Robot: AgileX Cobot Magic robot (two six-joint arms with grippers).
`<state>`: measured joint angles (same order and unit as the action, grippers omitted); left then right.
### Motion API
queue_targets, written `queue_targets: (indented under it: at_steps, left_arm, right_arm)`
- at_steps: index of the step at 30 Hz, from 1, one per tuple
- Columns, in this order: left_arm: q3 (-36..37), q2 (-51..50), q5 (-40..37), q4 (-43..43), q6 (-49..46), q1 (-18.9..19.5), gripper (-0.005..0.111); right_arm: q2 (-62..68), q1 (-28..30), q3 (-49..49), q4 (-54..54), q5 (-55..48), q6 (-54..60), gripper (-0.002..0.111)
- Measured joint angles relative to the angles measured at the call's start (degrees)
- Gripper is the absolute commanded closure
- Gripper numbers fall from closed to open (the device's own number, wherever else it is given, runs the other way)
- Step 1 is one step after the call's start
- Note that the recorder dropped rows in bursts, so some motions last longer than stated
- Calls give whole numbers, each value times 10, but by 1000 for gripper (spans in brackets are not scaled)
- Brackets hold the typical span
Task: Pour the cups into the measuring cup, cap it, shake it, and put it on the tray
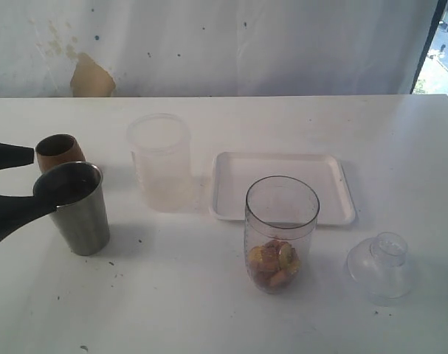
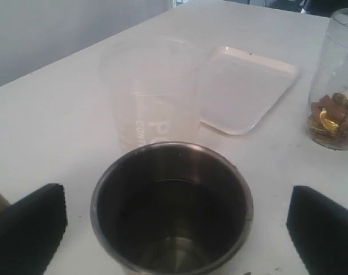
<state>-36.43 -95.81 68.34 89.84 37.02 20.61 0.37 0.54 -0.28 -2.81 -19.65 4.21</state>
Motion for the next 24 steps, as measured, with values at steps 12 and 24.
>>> queue_targets:
  at_steps: [12,24]
  left_arm:
    - [0,0,-41,12,17,0,2]
    - [0,0,-75,67,34,0,2]
  right_arm:
    - [0,0,0,0,0,0,108]
    - [0,0,0,0,0,0,108]
